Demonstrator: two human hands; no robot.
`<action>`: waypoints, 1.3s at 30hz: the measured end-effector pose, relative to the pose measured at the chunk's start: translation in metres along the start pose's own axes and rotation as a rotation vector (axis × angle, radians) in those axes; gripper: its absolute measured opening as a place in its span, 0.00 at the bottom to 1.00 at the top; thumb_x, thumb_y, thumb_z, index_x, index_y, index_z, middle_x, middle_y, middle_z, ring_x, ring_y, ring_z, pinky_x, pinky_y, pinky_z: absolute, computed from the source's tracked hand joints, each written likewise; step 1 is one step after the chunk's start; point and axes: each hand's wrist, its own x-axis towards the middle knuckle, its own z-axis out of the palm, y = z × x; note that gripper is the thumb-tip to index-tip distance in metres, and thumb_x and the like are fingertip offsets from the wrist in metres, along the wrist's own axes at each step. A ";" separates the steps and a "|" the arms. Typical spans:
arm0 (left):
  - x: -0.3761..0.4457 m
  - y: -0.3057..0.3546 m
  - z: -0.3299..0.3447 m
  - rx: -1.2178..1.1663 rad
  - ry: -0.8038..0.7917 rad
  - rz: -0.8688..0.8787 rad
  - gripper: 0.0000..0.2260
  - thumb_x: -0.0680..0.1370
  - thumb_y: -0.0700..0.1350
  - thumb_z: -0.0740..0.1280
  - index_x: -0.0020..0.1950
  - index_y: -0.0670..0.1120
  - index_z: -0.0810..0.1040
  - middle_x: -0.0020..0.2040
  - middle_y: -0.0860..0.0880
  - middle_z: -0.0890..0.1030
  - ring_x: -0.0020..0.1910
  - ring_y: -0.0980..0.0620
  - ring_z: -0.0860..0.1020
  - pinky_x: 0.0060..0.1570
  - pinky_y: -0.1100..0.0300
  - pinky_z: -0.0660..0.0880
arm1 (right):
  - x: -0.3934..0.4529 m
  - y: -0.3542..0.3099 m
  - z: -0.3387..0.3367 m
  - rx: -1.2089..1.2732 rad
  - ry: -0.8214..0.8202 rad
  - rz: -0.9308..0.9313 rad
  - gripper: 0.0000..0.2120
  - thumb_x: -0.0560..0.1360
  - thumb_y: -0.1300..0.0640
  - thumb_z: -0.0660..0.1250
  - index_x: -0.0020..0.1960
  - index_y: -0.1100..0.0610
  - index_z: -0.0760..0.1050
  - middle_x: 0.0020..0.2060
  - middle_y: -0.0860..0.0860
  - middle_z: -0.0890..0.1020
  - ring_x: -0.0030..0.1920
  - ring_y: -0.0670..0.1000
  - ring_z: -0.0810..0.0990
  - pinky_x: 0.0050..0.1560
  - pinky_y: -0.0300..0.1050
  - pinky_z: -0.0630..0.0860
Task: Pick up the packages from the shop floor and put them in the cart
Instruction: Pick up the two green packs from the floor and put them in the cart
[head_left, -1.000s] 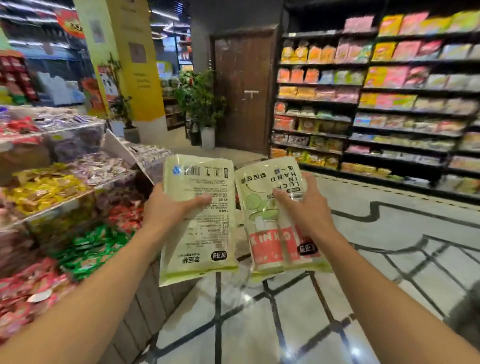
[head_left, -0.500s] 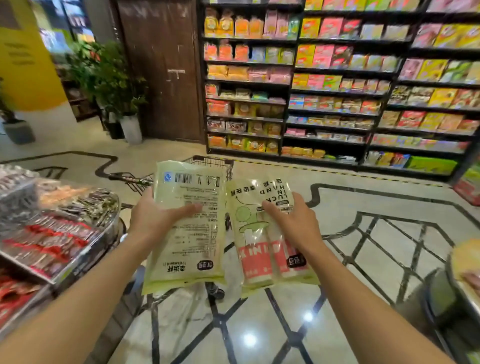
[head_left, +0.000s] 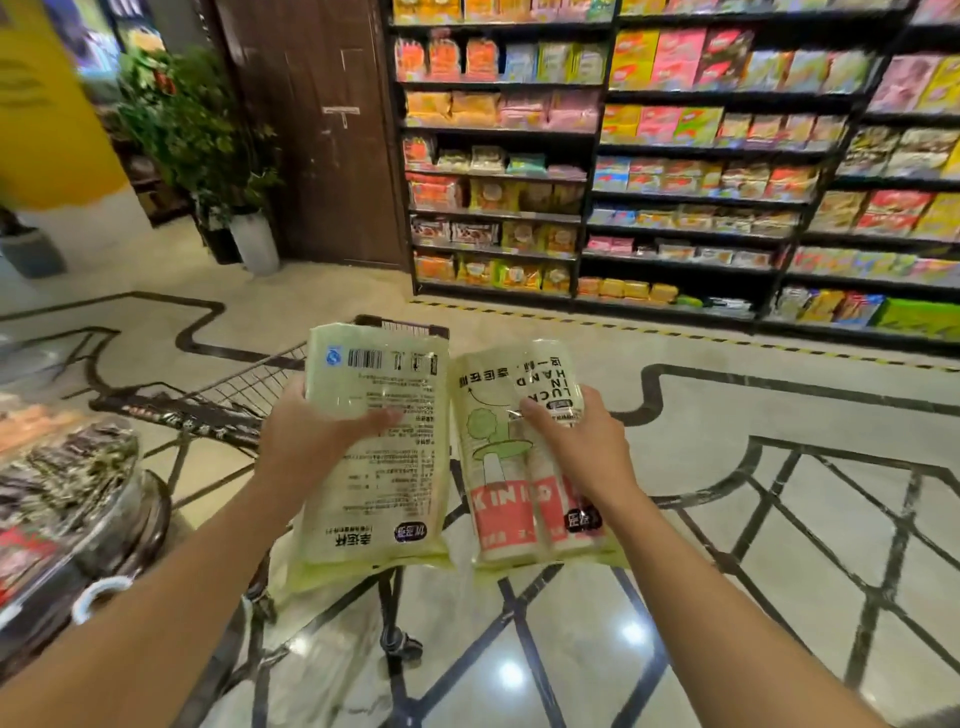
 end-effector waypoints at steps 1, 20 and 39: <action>0.012 0.002 0.011 0.006 0.017 -0.016 0.47 0.46 0.72 0.81 0.59 0.50 0.77 0.47 0.50 0.88 0.40 0.49 0.88 0.37 0.47 0.86 | 0.022 0.004 -0.002 -0.003 -0.025 -0.005 0.27 0.73 0.35 0.72 0.65 0.48 0.71 0.49 0.43 0.83 0.48 0.46 0.83 0.52 0.52 0.82; 0.235 -0.053 0.066 -0.099 0.306 -0.296 0.42 0.49 0.62 0.87 0.60 0.55 0.79 0.50 0.52 0.88 0.46 0.50 0.88 0.44 0.46 0.85 | 0.345 -0.010 0.135 -0.088 -0.368 -0.175 0.30 0.72 0.33 0.71 0.66 0.48 0.70 0.48 0.44 0.83 0.45 0.48 0.86 0.48 0.56 0.84; 0.410 -0.203 0.019 -0.098 0.704 -0.661 0.33 0.53 0.64 0.86 0.55 0.54 0.85 0.48 0.55 0.89 0.49 0.52 0.86 0.52 0.52 0.82 | 0.539 -0.059 0.429 -0.175 -0.847 -0.253 0.29 0.71 0.33 0.72 0.63 0.51 0.74 0.46 0.47 0.86 0.44 0.50 0.87 0.48 0.54 0.84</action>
